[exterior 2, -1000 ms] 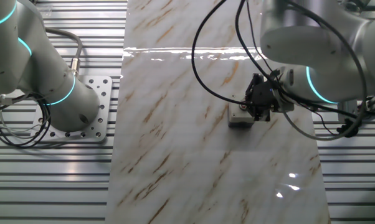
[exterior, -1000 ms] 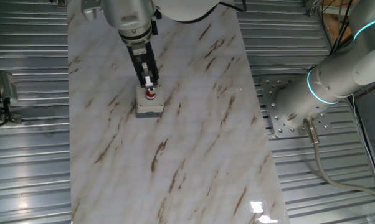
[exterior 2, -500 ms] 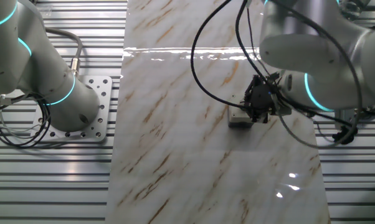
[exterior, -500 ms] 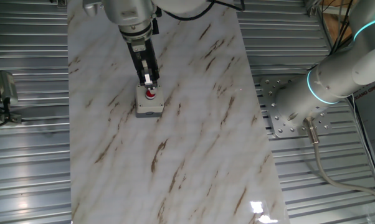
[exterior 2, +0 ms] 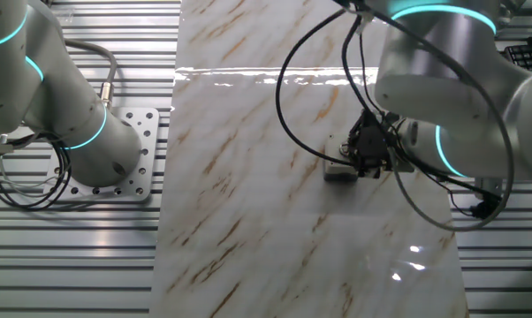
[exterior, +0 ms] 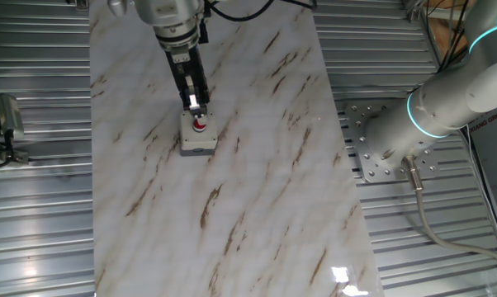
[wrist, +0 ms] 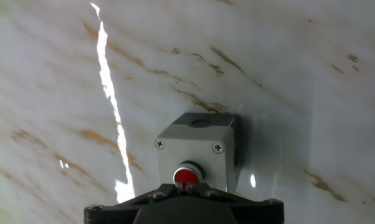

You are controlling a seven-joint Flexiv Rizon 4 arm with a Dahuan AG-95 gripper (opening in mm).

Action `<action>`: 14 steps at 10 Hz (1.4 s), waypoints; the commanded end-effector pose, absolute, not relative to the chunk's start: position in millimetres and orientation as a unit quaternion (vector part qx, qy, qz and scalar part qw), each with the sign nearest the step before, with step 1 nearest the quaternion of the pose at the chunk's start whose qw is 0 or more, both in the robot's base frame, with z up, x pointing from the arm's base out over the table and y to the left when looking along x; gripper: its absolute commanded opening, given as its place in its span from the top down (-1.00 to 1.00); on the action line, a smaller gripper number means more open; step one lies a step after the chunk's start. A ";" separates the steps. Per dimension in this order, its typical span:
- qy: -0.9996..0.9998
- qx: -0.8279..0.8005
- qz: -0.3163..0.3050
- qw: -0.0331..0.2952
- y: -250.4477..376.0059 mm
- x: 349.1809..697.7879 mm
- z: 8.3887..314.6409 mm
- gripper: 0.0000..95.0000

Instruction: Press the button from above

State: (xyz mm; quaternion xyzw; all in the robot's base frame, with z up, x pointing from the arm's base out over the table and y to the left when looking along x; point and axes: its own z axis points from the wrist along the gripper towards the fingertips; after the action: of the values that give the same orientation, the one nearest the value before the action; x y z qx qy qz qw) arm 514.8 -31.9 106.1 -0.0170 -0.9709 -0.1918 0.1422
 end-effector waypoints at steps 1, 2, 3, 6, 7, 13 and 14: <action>-0.960 -0.030 -0.237 0.150 -31.6 514.9 106.6 1.00; -0.960 -0.028 -0.237 0.150 -31.6 514.9 106.6 1.00; -0.960 -0.024 -0.237 0.150 -31.5 514.5 106.4 1.00; -0.967 0.002 -0.214 0.136 -33.5 512.3 104.9 1.00; -0.981 0.002 -0.168 0.098 -34.1 508.6 104.8 1.00; -0.994 -0.039 -0.100 0.009 -36.3 495.1 110.7 1.00; -0.995 -0.032 -0.090 0.006 -36.4 494.9 112.4 1.00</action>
State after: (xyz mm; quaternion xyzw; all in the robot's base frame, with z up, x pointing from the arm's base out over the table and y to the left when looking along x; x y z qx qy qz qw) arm 496.2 -34.4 111.2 0.0092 -0.9910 -0.1277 0.0378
